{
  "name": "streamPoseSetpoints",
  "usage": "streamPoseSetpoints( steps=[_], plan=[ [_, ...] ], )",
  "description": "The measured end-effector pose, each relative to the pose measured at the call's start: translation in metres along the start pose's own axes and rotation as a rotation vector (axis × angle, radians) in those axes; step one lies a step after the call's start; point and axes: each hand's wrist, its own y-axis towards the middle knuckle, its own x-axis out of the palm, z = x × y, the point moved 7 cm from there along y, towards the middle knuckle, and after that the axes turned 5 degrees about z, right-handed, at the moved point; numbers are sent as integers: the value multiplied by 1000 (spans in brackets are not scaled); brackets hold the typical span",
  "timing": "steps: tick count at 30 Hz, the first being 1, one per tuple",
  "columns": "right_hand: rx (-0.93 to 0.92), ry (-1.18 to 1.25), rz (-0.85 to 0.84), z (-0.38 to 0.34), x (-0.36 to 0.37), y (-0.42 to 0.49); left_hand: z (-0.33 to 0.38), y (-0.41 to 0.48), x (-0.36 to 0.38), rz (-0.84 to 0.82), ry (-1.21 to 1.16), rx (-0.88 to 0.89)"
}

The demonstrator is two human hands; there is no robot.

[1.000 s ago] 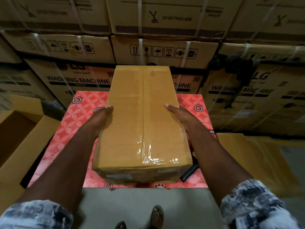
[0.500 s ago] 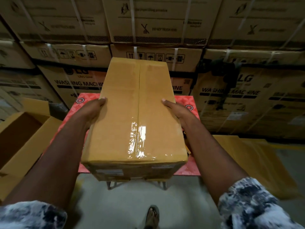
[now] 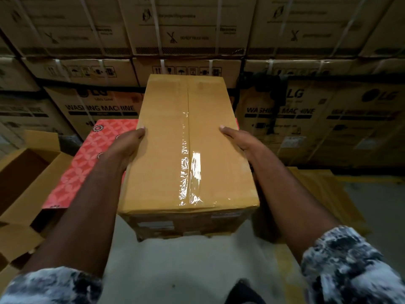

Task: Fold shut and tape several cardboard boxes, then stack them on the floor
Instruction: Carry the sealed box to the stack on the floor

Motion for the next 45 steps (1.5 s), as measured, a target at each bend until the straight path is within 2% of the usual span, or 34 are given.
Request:
streamPoseSetpoints(
  steps=[4,8,12,26,31,35,41,45],
  plan=[
    [20,-16,30,12,-49,-3,11,-25,44,-36,-6,34],
    [46,2,49,43,-117,31,26,-46,104,-57,3,87],
    [33,1,101,35,-193,-4,29,-72,183,-128,-15,58],
    [88,-46,100,93,-460,8,16,-171,443,-196,-103,-13],
    [84,38,111,112,-512,26,15,-183,499,-222,-95,-22],
    [117,116,128,130,-542,53,8,-159,529,-224,-64,-33],
    [184,72,69,186,-579,144,8,-135,583,-195,-78,-44],
    [204,38,64,191,-596,169,7,-111,607,-189,-108,-99]
  ],
)
